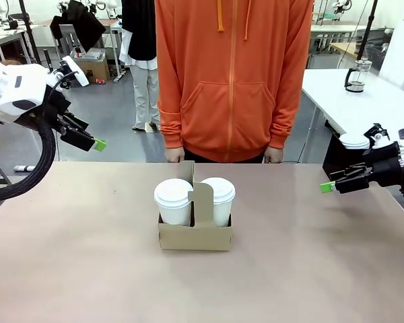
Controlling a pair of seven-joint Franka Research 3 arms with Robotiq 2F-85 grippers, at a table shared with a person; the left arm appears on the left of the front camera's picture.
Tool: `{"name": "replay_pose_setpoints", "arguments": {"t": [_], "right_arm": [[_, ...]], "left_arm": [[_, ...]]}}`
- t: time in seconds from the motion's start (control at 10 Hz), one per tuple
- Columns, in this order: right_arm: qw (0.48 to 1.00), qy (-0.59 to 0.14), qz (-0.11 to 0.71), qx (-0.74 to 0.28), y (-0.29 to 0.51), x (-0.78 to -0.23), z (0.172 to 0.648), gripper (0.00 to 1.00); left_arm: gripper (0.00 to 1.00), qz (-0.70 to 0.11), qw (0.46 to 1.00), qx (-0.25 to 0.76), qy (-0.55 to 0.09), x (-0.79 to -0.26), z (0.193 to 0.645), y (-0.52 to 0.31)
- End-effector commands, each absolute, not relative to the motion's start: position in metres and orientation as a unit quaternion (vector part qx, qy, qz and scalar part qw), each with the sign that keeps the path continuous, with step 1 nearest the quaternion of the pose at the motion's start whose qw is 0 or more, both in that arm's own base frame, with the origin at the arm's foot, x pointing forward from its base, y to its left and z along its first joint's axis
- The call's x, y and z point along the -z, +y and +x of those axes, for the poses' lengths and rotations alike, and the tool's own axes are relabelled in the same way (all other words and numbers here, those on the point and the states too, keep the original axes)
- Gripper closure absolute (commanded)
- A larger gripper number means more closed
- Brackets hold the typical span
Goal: Pour a drink into a cup and package it in a carrier.
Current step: Insert the held 600 ml Paper Cup into the Cup Carrier.
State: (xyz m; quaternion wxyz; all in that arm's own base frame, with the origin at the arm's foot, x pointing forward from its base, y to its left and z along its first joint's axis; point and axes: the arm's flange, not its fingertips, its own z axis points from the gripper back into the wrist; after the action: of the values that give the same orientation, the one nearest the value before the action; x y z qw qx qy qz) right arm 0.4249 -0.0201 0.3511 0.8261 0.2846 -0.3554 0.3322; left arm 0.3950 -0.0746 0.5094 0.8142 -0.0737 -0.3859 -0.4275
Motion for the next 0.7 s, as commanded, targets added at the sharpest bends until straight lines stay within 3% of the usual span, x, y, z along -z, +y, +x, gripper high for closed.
{"name": "replay_pose_setpoints", "arguments": {"t": [0.0,0.6], "right_arm": [[0.825,-0.355,0.284,-0.335,-0.0227,-0.3538,0.4251,0.0],[0.825,-0.355,0.284,-0.335,-0.0227,-0.3538,0.4251,0.0]], "left_arm": [[0.0,-0.078,0.816,0.424,-0.385,-0.5083,0.3957,-0.074],[0.0,-0.078,0.816,0.424,-0.385,-0.5083,0.3957,-0.074]]}}
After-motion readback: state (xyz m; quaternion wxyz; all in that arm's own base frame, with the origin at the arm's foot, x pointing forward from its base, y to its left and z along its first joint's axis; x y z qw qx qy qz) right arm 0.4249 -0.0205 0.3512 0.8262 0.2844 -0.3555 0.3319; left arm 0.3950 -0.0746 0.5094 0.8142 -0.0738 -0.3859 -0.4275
